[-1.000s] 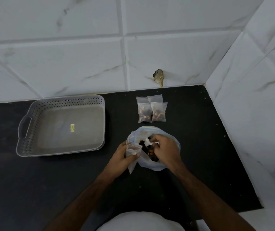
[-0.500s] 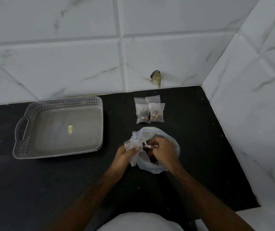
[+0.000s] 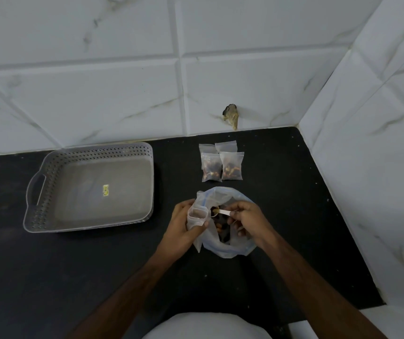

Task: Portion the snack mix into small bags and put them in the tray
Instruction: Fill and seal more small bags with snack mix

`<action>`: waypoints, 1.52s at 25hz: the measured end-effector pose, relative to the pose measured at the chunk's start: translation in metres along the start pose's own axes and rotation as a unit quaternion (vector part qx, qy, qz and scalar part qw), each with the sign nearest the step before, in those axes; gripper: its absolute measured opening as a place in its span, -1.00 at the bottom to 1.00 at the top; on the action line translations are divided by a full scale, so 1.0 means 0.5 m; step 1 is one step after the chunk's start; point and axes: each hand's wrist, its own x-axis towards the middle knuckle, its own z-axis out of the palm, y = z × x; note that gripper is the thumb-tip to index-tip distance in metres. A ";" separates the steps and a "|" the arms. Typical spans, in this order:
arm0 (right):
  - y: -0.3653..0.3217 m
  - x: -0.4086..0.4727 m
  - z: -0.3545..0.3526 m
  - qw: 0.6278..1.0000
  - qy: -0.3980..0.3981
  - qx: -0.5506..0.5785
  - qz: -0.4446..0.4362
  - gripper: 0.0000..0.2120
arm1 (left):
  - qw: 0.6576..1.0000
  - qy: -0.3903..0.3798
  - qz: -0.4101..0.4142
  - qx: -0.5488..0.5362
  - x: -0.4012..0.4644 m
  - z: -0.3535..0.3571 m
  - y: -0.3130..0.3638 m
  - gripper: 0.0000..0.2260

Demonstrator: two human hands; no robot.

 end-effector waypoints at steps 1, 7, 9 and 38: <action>0.001 -0.005 -0.007 1.000 -0.010 0.015 0.007 -0.80 | 1.000 0.003 0.015 0.016 -0.002 -0.003 0.002 -0.62; 0.010 -0.058 -0.054 0.998 -0.038 0.049 0.020 -0.78 | 0.991 0.039 0.088 0.092 -0.021 -0.012 0.032 -0.71; 0.007 -0.082 -0.071 0.998 -0.037 0.054 0.008 -0.77 | 0.987 0.047 0.101 0.113 -0.020 -0.013 0.041 -0.76; -0.072 -0.180 -0.015 0.661 0.159 -0.418 -0.603 -0.69 | 0.983 0.062 0.124 0.121 0.010 0.002 0.081 -0.70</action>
